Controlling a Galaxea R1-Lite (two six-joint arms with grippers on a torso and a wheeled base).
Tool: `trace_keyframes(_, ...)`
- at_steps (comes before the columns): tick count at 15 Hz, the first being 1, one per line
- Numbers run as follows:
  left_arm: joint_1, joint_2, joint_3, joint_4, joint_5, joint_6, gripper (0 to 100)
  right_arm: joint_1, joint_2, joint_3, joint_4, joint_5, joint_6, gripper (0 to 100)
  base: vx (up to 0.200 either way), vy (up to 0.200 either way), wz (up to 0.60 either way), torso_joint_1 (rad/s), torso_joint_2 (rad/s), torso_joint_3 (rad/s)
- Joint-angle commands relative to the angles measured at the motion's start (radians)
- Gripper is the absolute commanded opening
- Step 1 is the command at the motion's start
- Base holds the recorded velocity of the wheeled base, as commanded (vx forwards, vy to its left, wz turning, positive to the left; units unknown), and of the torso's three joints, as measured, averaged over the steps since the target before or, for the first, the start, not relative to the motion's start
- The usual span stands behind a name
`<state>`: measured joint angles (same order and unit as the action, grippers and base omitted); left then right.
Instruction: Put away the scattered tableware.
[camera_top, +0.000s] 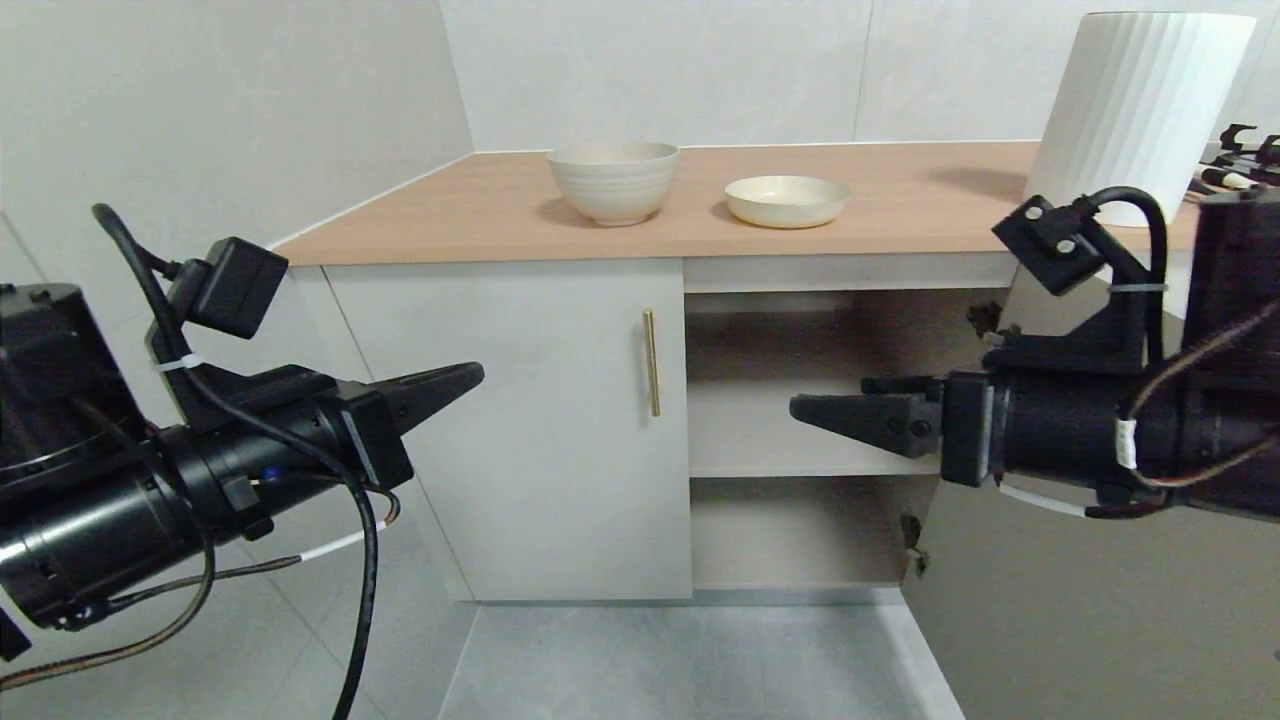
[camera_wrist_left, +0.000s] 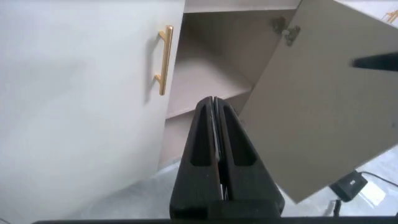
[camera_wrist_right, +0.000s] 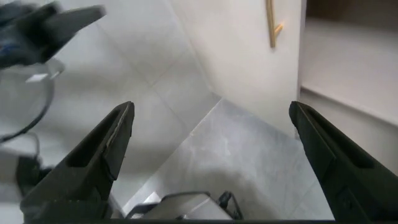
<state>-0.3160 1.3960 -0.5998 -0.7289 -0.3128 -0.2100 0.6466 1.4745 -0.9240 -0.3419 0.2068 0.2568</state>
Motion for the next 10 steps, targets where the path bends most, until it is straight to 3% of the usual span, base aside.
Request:
trace_keyframes(1, 0.037, -0.011, -0.015, 0.025, 0.000, 0.000, 0, -0.008, 0.150, -0.061, 0.003, -0.053, 0.001, 100, 0.000, 0.000, 0.00, 0.000, 0.00, 0.000)
trace_keyframes(2, 0.049, -0.009, -0.023, 0.039, -0.002, -0.003, 100, -0.008, 0.171, -0.049, 0.003, -0.087, 0.001, 100, 0.000, 0.000, 0.00, 0.000, 0.00, 0.000)
trace_keyframes(7, 0.057, -0.003, -0.051, 0.033, -0.003, -0.019, 100, -0.004, 0.113, -0.068, 0.080, -0.179, 0.007, 100, 0.000, 0.000, 0.00, 0.000, 0.00, 0.000)
trace_keyframes(10, 0.054, -0.011, -0.048, 0.031, -0.003, -0.020, 100, -0.005, 0.106, -0.081, 0.104, -0.181, 0.010, 100, 0.000, 0.000, 0.00, 0.000, 0.00, 0.000)
